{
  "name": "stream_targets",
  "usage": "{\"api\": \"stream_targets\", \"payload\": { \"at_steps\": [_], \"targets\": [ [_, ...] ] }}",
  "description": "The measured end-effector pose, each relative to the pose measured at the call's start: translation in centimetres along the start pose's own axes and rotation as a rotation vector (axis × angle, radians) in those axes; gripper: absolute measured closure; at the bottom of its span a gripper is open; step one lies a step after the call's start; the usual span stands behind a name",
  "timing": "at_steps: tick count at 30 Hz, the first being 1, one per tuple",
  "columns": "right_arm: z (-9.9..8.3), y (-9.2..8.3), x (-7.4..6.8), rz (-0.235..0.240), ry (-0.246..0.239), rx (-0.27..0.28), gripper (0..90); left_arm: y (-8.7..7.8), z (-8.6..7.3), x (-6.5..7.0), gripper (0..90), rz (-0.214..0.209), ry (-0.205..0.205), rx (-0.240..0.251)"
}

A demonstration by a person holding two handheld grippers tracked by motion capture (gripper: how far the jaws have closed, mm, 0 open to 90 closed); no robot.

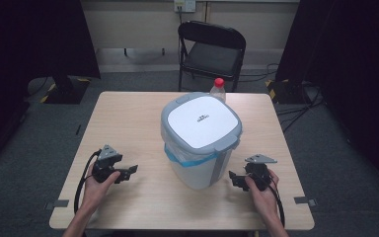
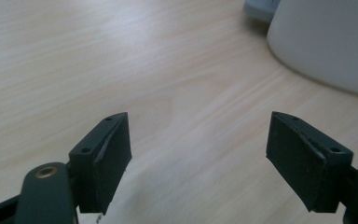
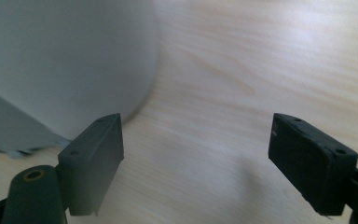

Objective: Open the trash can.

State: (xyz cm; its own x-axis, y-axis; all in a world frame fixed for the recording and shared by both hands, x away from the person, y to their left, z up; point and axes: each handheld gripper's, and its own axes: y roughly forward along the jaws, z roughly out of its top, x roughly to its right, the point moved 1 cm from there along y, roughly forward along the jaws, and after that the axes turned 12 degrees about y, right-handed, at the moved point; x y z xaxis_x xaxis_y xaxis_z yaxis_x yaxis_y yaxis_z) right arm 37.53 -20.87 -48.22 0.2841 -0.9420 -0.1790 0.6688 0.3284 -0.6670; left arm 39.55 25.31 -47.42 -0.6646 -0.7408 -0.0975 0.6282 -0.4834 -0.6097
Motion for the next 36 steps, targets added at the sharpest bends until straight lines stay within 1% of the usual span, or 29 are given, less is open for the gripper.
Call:
{"api": "stream_targets", "payload": {
  "at_steps": [1,2,3,4,5,6,7,9,10,12,14,17,18,19,20,21,22,24,25,26,27,28,29,30,31,33,34,35,36],
  "targets": [
    [0.0,0.0,0.0,0.0,0.0,0.0,16.8,0.0,0.0,0.0,21.4,0.0,0.0,0.0],
    [0.3,-0.2,-0.6,0.018,-0.012,0.014,16.8,0.7,0.9,0.1,21.4,-0.013,-0.01,0.019],
    [0.3,-0.2,-0.6,0.018,-0.012,0.014,16.8,0.7,0.9,0.1,21.2,-0.013,-0.01,0.019],
    [0.5,-0.4,-1.1,0.033,-0.021,0.024,17.0,1.5,1.9,0.2,21.2,-0.027,-0.001,0.022],
    [0.5,-0.4,-1.2,0.027,-0.024,0.02,16.6,1.5,1.9,0.2,21.3,-0.027,-0.001,0.022],
    [0.5,-0.4,-1.3,0.02,-0.027,0.021,16.9,2.6,2.9,0.3,21.0,-0.049,0.014,0.027],
    [0.5,-0.4,-1.3,0.02,-0.027,0.021,16.9,2.6,2.9,0.3,21.1,-0.049,0.014,0.027],
    [0.3,-0.4,-1.3,0.033,-0.008,0.027,18.7,3.8,3.6,0.5,21.3,-0.083,0.033,0.036],
    [0.2,-0.5,-1.4,0.04,-0.008,0.028,18.8,4.8,4.2,0.7,21.1,-0.087,0.022,0.024],
    [0.1,-0.5,-1.4,0.05,-0.011,0.031,18.7,5.3,4.5,0.7,21.1,-0.092,0.019,0.023],
    [0.1,-0.8,-1.8,0.066,-0.025,0.031,18.7,6.5,5.3,0.3,21.1,-0.107,-0.013,0.041],
    [0.2,-1.0,-1.9,0.077,-0.034,0.037,18.5,7.1,5.8,0.1,21.1,-0.101,-0.02,0.039],
    [0.4,-1.0,-1.7,0.087,-0.039,0.033,16.9,7.7,6.1,0.0,21.5,-0.081,-0.021,0.066],
    [0.5,-1.0,-1.7,0.092,-0.037,0.029,16.4,8.0,6.2,-0.1,21.7,-0.091,-0.023,0.063],
    [0.6,-0.9,-1.6,0.098,-0.04,0.027,16.4,8.4,6.3,-0.1,21.6,-0.1,-0.017,0.044],
    [0.6,-0.8,-1.5,0.102,-0.045,0.027,16.4,8.8,6.4,-0.2,21.6,-0.093,-0.002,0.031],
    [0.7,-0.7,-1.5,0.104,-0.044,0.024,16.4,9.1,6.5,-0.3,21.9,-0.083,0.005,0.018],
    [1.0,-0.4,-1.6,0.103,-0.058,0.027,16.4,9.4,6.6,-0.5,23.2,-0.076,-0.007,0.046],
    [1.1,-0.3,-1.6,0.105,-0.065,0.03,16.9,9.5,6.7,-0.5,25.2,-0.057,0.007,0.052],
    [1.3,-0.1,-1.6,0.111,-0.07,0.032,18.2,9.6,6.9,-0.6,29.5,-0.065,0.042,0.029],
    [1.4,0.1,-1.5,0.121,-0.073,0.032,18.5,9.7,7.0,-0.8,31.2,-0.075,0.061,0.004],
    [1.5,0.2,-1.5,0.126,-0.075,0.035,18.5,9.8,7.1,-1.0,29.8,-0.079,0.035,0.025],
    [1.6,0.4,-1.5,0.132,-0.072,0.037,18.6,9.8,7.1,-1.0,28.8,-0.079,0.035,0.025],
    [1.7,0.6,-1.5,0.134,-0.07,0.039,19.7,9.8,7.2,-1.3,27.5,-0.102,-0.002,0.061],
    [1.7,0.6,-1.5,0.134,-0.07,0.039,19.7,9.8,7.2,-1.3,25.7,-0.102,-0.002,0.061],
    [2.0,0.9,-1.7,0.145,-0.082,0.041,25.5,9.8,7.3,-1.4,33.2,-0.112,0.003,0.082],
    [2.0,0.9,-1.7,0.145,-0.082,0.041,25.5,9.8,7.3,-1.4,36.2,-0.112,0.003,0.082],
    [2.2,1.0,-1.7,0.165,-0.077,0.03,29.2,9.7,7.3,-1.4,36.2,-0.119,0.0,0.085],
    [2.5,1.3,-1.6,0.191,-0.075,0.013,30.4,9.6,7.1,-1.4,43.2,-0.134,-0.014,0.095]
  ]
}}
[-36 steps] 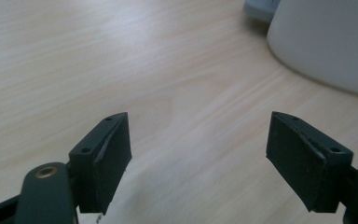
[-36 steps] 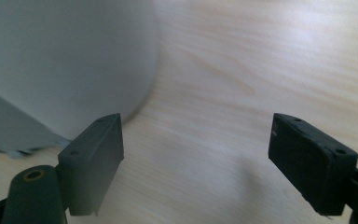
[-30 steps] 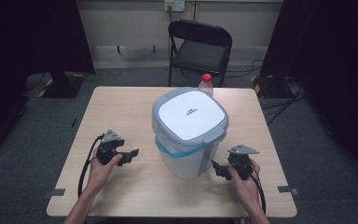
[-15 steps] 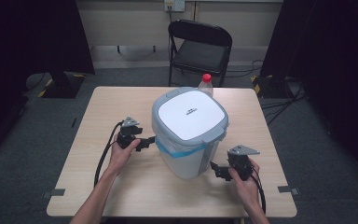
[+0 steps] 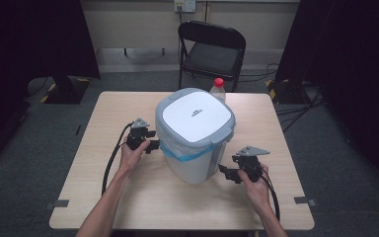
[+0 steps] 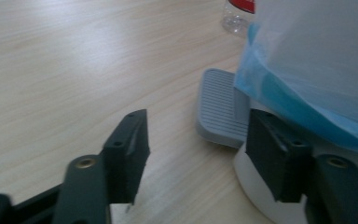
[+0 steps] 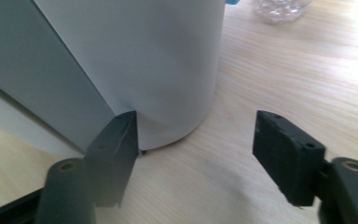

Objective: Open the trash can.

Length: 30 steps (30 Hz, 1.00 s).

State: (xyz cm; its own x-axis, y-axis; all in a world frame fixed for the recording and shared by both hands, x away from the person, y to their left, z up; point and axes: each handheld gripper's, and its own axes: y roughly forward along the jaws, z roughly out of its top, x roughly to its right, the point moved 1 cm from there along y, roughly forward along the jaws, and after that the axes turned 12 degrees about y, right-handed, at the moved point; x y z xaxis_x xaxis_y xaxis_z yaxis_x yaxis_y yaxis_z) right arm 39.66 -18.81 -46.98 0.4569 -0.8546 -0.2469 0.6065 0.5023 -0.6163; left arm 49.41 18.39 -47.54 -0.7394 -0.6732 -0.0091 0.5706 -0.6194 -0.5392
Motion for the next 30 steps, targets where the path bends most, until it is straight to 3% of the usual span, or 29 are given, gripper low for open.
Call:
{"api": "stream_targets", "payload": {
  "at_steps": [6,11,13,15,17,20,21,24,26,28,29,30],
  "targets": [
    [0.8,0.5,0.4,0.052,-0.031,-0.029,36.9,-1.1,-0.6,0.8,60.3,-0.011,0.012,0.017],
    [1.1,1.0,0.6,0.086,0.003,-0.038,40.2,-2.1,-1.8,0.9,54.5,-0.002,-0.011,0.041],
    [1.2,1.5,0.3,0.087,-0.013,-0.047,39.6,-2.6,-2.2,0.4,41.8,0.005,-0.011,0.033],
    [1.1,1.9,-0.3,0.108,-0.026,-0.038,37.0,-2.8,-2.3,-0.1,38.4,-0.016,-0.018,0.034],
    [1.2,2.2,-0.8,0.082,-0.043,-0.039,34.3,-2.7,-2.1,-0.2,42.0,0.004,-0.024,0.042],
    [1.4,2.6,-0.7,0.097,-0.03,-0.04,34.3,-2.6,-2.1,-0.3,45.7,0.018,-0.023,0.053],
    [1.7,3.1,-0.5,0.109,-0.018,-0.039,34.3,-2.6,-2.2,-0.4,53.9,0.013,-0.037,0.062],
    [2.0,3.4,-0.6,0.106,-0.023,-0.033,38.1,-2.9,-2.2,-0.2,60.7,0.011,-0.033,0.058],
    [2.1,3.4,-0.7,0.107,-0.025,-0.035,38.6,-3.5,-2.3,-0.4,55.3,-0.004,-0.013,0.057],
    [2.0,3.3,-0.7,0.099,-0.031,-0.035,38.4,-3.9,-2.4,-1.0,37.2,-0.027,-0.03,0.072],
    [2.0,3.3,-0.7,0.099,-0.031,-0.035,38.4,-3.9,-2.4,-1.0,34.7,-0.027,-0.03,0.072],
    [2.1,3.2,-0.7,0.09,-0.02,-0.034,36.2,-3.7,-2.4,-1.3,38.3,0.026,-0.035,0.06]
  ]
}}
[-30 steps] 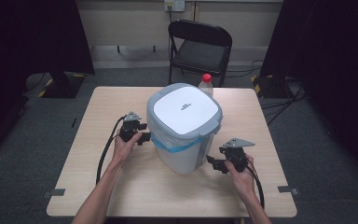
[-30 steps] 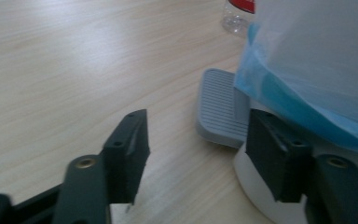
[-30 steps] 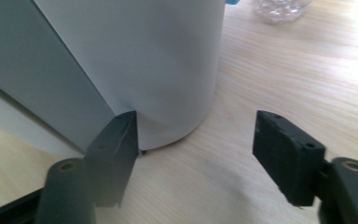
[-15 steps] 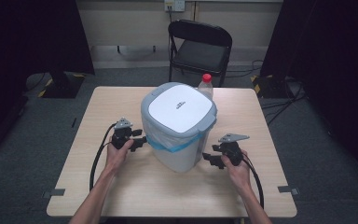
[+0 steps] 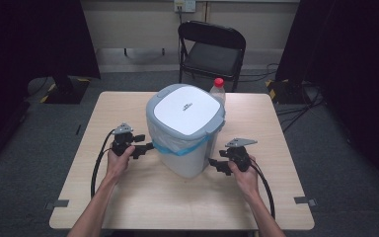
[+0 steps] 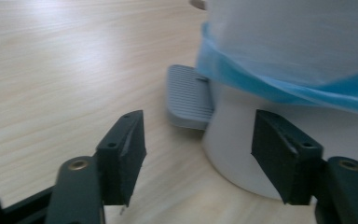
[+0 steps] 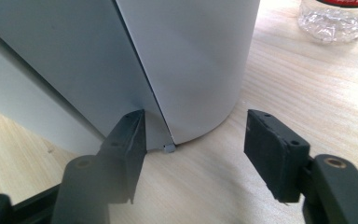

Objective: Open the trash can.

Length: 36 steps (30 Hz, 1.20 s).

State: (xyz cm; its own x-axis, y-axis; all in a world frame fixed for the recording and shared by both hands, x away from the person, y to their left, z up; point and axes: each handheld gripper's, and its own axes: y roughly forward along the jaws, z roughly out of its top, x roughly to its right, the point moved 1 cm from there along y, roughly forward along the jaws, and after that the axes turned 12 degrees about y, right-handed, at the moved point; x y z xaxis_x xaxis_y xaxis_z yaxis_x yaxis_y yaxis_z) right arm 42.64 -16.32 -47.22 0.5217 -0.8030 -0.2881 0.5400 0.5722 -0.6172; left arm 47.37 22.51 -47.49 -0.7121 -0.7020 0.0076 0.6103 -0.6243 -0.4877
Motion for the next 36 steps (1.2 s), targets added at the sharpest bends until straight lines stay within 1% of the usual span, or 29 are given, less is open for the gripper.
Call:
{"api": "stream_targets", "payload": {
  "at_steps": [1,2,3,4,5,6,7,8,9,10,11,12,14,15,16,17,18,19,20,22,23,26,27,29,30,32,33,35,36],
  "targets": [
    [0.0,-0.1,0.0,-0.008,0.019,0.002,35.2,0.0,0.0,0.0,38.4,0.0,0.0,0.0],
    [0.1,-0.2,0.0,-0.036,0.036,0.007,34.6,0.6,0.0,-0.3,38.9,0.033,0.002,-0.012],
    [0.1,-0.2,0.0,-0.055,0.033,0.012,34.8,0.9,0.0,-0.4,39.7,0.045,-0.01,-0.011],
    [0.1,-0.4,-0.1,-0.064,0.028,0.015,34.7,1.3,-0.1,-0.7,39.6,0.035,-0.024,-0.018],
    [0.1,-0.4,0.0,-0.068,0.033,0.018,34.2,1.3,-0.1,-0.7,39.0,0.035,-0.024,-0.018],
    [0.1,-0.4,0.0,-0.068,0.033,0.018,34.2,1.9,-0.1,-1.0,39.0,0.019,-0.038,-0.03],
    [0.2,-0.5,0.0,-0.071,0.035,0.025,33.8,2.3,0.0,-1.1,37.2,0.03,-0.03,-0.032],
    [0.2,-0.6,-0.1,-0.08,0.041,0.038,33.5,2.8,0.5,-1.5,36.5,0.023,-0.039,-0.007],
    [0.3,-0.6,-0.1,-0.08,0.043,0.038,33.4,3.0,0.9,-1.6,35.0,0.012,-0.034,-0.004],
    [0.2,-0.6,-0.1,-0.08,0.046,0.04,33.5,3.1,1.2,-1.6,34.5,0.035,-0.013,0.009],
    [0.2,-0.6,-0.1,-0.08,0.046,0.04,33.5,3.1,1.2,-1.6,34.3,0.035,-0.013,0.009],
    [0.2,-0.7,-0.2,-0.079,0.047,0.042,33.6,3.5,1.5,-1.7,34.3,0.019,-0.018,-0.004],
    [0.2,-0.7,-0.2,-0.087,0.052,0.049,33.2,4.1,1.7,-1.4,40.0,-0.011,-0.007,-0.01],
    [0.2,-0.7,-0.2,-0.087,0.052,0.049,33.2,4.1,1.7,-1.4,50.2,-0.011,-0.007,-0.01],
    [0.1,-0.7,-0.2,-0.075,0.066,0.046,33.7,4.1,1.8,-1.3,56.0,-0.029,0.006,-0.004],
    [0.1,-0.7,-0.2,-0.075,0.066,0.046,33.7,4.0,1.8,-1.1,56.0,-0.034,0.011,-0.007],
    [0.2,-0.6,-0.2,-0.032,0.083,0.043,32.2,3.5,1.7,-0.7,61.6,-0.061,0.036,-0.015],
    [0.2,-0.6,-0.2,-0.032,0.083,0.043,32.2,3.5,1.7,-0.7,63.9,-0.061,0.036,-0.015],
    [0.3,-0.6,-0.2,-0.046,0.076,0.044,32.2,2.9,1.5,-0.3,63.5,-0.055,0.054,-0.014],
    [0.3,-0.5,-0.2,-0.044,0.078,0.045,33.7,2.5,1.2,-0.1,64.9,-0.057,0.053,-0.012],
    [0.4,-0.5,-0.3,-0.037,0.069,0.045,38.2,1.9,0.9,0.0,64.7,-0.071,0.056,-0.01],
    [0.6,-0.3,-0.4,-0.036,0.064,0.051,40.6,0.1,-0.6,1.2,64.3,-0.071,0.036,0.019],
    [0.6,-0.3,-0.4,-0.036,0.064,0.051,40.6,0.1,-0.6,1.2,62.7,-0.071,0.036,0.019],
    [0.8,0.0,-0.6,-0.043,0.071,0.055,42.9,-1.0,-1.3,1.9,60.5,-0.063,0.041,0.012],
    [0.8,0.1,-0.7,-0.042,0.071,0.058,44.3,-1.5,-1.7,2.2,59.1,-0.069,0.032,0.016],
    [1.0,0.6,-0.8,-0.041,0.083,0.067,45.8,-2.2,-2.6,3.2,58.4,-0.077,0.039,0.003],
    [1.2,1.0,-1.1,-0.045,0.081,0.079,48.3,-2.6,-3.1,4.1,56.9,-0.078,0.063,-0.016],
    [1.4,1.4,-1.4,-0.061,0.084,0.092,51.7,-3.0,-3.2,4.5,57.6,-0.071,0.062,-0.021],
    [1.5,1.6,-1.6,-0.078,0.087,0.102,52.1,-3.5,-3.1,5.1,56.9,-0.067,0.074,-0.049]
  ]
}}
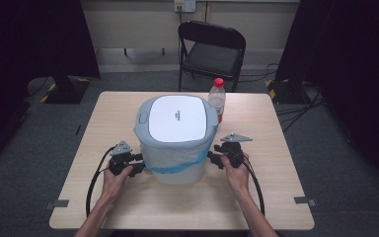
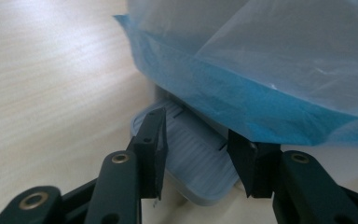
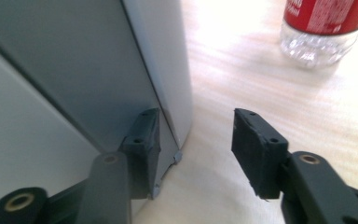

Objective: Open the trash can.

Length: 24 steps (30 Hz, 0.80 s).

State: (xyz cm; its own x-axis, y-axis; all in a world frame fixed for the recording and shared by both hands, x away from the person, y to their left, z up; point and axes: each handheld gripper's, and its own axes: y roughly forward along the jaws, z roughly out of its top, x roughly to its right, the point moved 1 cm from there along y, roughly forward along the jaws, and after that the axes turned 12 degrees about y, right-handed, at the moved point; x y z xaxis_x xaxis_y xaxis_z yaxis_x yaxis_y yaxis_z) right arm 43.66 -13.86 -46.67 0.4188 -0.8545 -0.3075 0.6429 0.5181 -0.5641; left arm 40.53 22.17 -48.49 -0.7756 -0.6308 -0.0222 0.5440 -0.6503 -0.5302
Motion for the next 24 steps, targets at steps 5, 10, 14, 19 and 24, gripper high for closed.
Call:
{"api": "stream_targets", "payload": {
  "at_steps": [5,10,14,19,24],
  "targets": [
    [0.6,1.0,-0.5,-0.022,-0.004,0.009,52.3,-1.2,-0.5,1.0,49.4,-0.036,0.016,-0.01],
    [0.4,0.2,-0.1,-0.055,-0.011,0.008,34.1,-2.1,-1.0,0.2,43.3,0.016,-0.009,-0.012],
    [-0.2,-1.3,-0.1,-0.025,-0.017,-0.012,31.4,-3.2,-1.3,-1.6,42.7,0.072,-0.053,0.0],
    [-1.0,-3.4,-0.8,0.006,-0.027,-0.015,31.4,-2.8,-1.4,-3.8,42.4,0.12,-0.092,-0.024],
    [-3.4,-4.2,-2.3,0.062,-0.036,-0.056,32.0,0.0,-1.2,-4.6,42.2,0.159,-0.053,-0.093]
  ]
}}
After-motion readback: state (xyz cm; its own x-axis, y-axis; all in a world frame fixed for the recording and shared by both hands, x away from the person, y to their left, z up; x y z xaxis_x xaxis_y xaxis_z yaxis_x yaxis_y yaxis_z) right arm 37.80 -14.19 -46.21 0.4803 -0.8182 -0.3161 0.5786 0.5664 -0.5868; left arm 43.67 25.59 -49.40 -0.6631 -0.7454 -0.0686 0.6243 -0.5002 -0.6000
